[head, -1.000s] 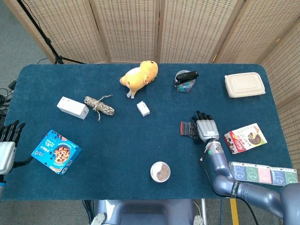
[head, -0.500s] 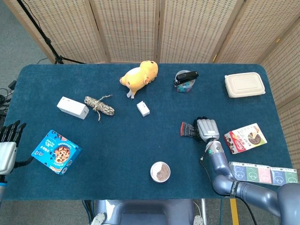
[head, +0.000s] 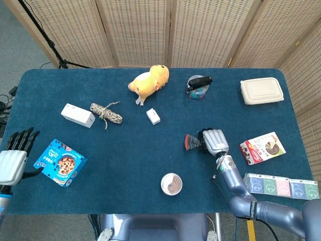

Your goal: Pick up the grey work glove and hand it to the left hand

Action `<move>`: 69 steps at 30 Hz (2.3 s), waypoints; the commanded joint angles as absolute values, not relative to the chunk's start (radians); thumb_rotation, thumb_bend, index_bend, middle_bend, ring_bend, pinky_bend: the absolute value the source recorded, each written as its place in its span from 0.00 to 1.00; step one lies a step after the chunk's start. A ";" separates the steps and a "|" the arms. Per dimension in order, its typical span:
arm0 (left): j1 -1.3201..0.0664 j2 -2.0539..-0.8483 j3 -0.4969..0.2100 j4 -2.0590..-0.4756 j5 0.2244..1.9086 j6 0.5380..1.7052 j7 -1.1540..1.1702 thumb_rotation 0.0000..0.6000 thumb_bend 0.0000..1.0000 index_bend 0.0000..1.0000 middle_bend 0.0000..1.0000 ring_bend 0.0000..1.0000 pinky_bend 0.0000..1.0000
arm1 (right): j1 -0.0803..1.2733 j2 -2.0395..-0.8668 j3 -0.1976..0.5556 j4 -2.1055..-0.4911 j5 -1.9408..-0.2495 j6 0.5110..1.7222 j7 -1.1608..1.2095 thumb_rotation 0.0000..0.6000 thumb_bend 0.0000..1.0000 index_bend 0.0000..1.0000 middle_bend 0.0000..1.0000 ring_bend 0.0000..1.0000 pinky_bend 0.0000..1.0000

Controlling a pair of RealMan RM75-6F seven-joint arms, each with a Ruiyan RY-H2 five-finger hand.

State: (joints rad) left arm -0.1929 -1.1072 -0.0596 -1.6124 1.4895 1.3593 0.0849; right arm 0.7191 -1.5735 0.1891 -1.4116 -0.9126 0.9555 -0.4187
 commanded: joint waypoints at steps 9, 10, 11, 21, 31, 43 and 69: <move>-0.440 -1.033 -0.021 -1.677 1.735 1.121 0.008 1.00 0.00 0.00 0.00 0.00 0.00 | 0.803 -1.583 0.222 -1.627 -0.814 1.004 -0.593 1.00 0.47 0.54 0.39 0.34 0.53; -0.454 -1.030 -0.018 -1.687 1.742 1.103 0.000 1.00 0.00 0.00 0.00 0.00 0.00 | 0.810 -1.589 0.225 -1.639 -0.801 1.013 -0.608 1.00 0.48 0.54 0.39 0.34 0.53; -0.473 -1.026 -0.014 -1.701 1.748 1.078 -0.010 1.00 0.00 0.00 0.00 0.00 0.00 | 0.818 -1.596 0.229 -1.655 -0.787 1.023 -0.625 1.00 0.48 0.54 0.39 0.34 0.53; -0.596 -1.043 -0.016 -1.787 1.738 0.939 -0.078 1.00 0.00 0.00 0.00 0.00 0.00 | 0.875 -1.629 0.273 -1.774 -0.699 1.096 -0.699 1.00 0.47 0.53 0.39 0.34 0.53; -0.664 -1.071 -0.033 -1.856 1.679 0.857 -0.006 1.00 0.00 0.00 0.00 0.00 0.00 | 0.934 -1.673 0.277 -1.833 -0.658 1.163 -0.782 1.00 0.48 0.53 0.39 0.34 0.53; -0.653 -1.072 0.017 -1.829 1.709 0.902 -0.005 1.00 0.00 0.00 0.00 0.00 0.00 | 0.966 -1.636 0.310 -1.878 -0.573 1.156 -0.774 1.00 0.48 0.53 0.39 0.34 0.53; -0.685 -1.119 0.046 -1.845 1.701 0.896 -0.007 1.00 0.00 0.00 0.00 0.00 0.00 | 1.000 -1.602 0.298 -1.924 -0.544 1.143 -0.674 1.00 0.48 0.54 0.39 0.34 0.53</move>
